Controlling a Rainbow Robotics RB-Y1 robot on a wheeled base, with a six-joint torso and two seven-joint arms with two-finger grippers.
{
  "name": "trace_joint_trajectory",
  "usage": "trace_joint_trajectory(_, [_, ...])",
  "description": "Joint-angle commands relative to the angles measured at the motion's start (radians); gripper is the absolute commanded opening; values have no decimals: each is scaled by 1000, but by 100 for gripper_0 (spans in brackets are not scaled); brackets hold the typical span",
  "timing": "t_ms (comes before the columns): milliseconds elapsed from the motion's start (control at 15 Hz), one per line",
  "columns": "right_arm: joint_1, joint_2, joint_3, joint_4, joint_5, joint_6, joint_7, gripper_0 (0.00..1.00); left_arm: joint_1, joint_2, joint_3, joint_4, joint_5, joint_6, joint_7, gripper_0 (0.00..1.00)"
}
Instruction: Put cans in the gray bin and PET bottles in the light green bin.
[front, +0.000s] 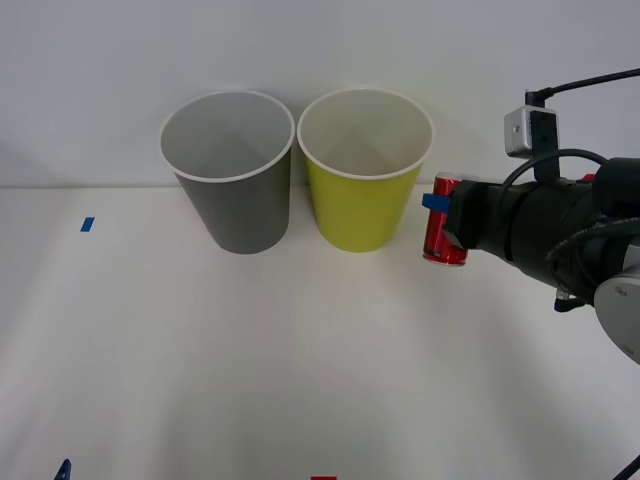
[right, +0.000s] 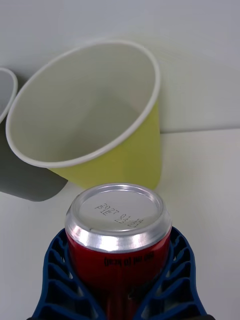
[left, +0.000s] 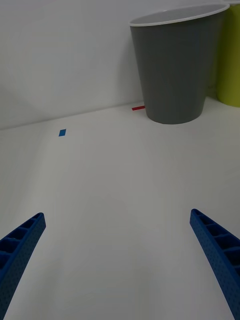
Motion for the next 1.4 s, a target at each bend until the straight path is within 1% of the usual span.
trace_joint_trajectory(67, [0,38,-34,-10,-2,-55,164,0,0,0,0,0,0,0,0,100])
trace_joint_trajectory(200, [0,58,-62,-18,-37,-57,264,0,0,0,0,0,0,0,0,100])
trace_joint_trajectory(333, [-1,75,-75,-30,-51,-57,357,0,0,0,0,0,0,0,0,100])
trace_joint_trajectory(467, [0,89,-100,-32,-91,-59,420,0,0,0,0,0,0,0,0,100])
trace_joint_trajectory(600, [-4,109,-111,-32,-105,-83,471,0,0,0,0,0,0,0,0,100])
trace_joint_trajectory(800, [-21,133,-108,-24,-164,-164,474,0,0,0,0,0,0,0,0,100])
trace_joint_trajectory(933, [-63,156,-97,25,-243,-256,486,0,0,0,0,0,0,0,0,100])
trace_joint_trajectory(1067, [-110,173,-94,80,-309,-307,503,0,0,0,0,0,0,0,0,100])
trace_joint_trajectory(1133, [-138,176,-92,103,-362,-325,517,0,0,0,0,0,0,0,0,100])
trace_joint_trajectory(1267, [-176,164,-85,115,-434,-332,537,0,0,0,0,0,0,0,0,100])
trace_joint_trajectory(1333, [-196,153,-72,114,-448,-333,546,0,0,0,0,0,0,0,0,100])
trace_joint_trajectory(1400, [-208,129,-55,115,-444,-344,546,0,0,0,0,0,0,0,0,100])
